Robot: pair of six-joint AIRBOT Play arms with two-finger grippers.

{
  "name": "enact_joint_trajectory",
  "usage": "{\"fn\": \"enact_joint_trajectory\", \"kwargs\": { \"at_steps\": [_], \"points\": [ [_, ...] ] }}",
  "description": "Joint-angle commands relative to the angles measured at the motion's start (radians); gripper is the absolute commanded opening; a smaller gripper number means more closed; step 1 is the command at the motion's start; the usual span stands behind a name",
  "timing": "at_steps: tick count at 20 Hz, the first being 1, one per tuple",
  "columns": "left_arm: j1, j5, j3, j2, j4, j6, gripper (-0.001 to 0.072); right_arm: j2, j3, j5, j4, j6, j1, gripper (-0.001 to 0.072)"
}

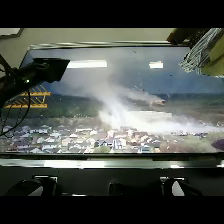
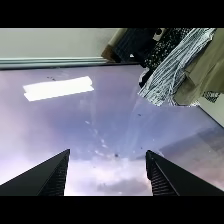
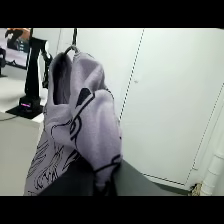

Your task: Fold the clothes and pants, and hang the long-sleeved shirts on hangers.

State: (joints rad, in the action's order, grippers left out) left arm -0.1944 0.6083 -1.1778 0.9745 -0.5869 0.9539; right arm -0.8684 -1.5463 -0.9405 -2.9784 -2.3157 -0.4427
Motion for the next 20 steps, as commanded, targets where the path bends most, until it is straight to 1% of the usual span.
{"fn": "enact_joint_trajectory", "kwargs": {
  "at_steps": [1,5,6,9,11,13,14,17,18,19,20],
  "points": [
    [-0.001,0.0,0.0,0.023,0.0,0.0,0.0549,-0.047,-0.079,0.063,-0.012,-0.049,-0.072,0.0029],
    [-0.001,0.0,0.0,0.047,0.0,0.0,0.0549,-0.079,-0.153,0.079,-0.007,-0.054,-0.148,0.0029],
    [-0.001,0.0,0.0,0.05,0.0,0.0,0.0549,-0.084,-0.152,0.074,0.023,-0.056,-0.177,0.003],
    [-0.001,0.0,0.0,0.055,0.0,0.0,0.0549,-0.096,-0.151,-0.018,0.178,-0.045,-0.24,0.0032],
    [-0.001,0.0,0.0,0.054,0.0,0.0,0.0549,-0.098,-0.15,-0.082,0.225,-0.025,-0.242,0.0034],
    [-0.001,0.0,0.0,0.054,0.0,0.0,0.0549,-0.093,-0.15,-0.114,0.254,-0.025,-0.241,0.0041],
    [-0.001,0.0,0.0,0.054,0.0,0.0,0.0549,-0.087,-0.15,-0.121,0.272,-0.024,-0.241,0.0074],
    [0.0,0.0,-0.001,0.051,0.0,0.0,0.055,-0.042,-0.151,-0.145,0.304,0.006,-0.241,0.0359],
    [0.002,-0.002,-0.001,0.047,0.0,0.001,0.055,-0.018,-0.151,-0.146,0.303,0.03,-0.241,0.0438],
    [0.008,-0.008,-0.001,0.041,0.0,0.002,0.055,0.013,-0.151,-0.14,0.294,0.033,-0.241,0.0439],
    [0.018,-0.018,-0.002,0.033,0.0,0.025,0.055,0.048,-0.151,-0.104,0.289,0.031,-0.241,0.0427]
  ]
}}
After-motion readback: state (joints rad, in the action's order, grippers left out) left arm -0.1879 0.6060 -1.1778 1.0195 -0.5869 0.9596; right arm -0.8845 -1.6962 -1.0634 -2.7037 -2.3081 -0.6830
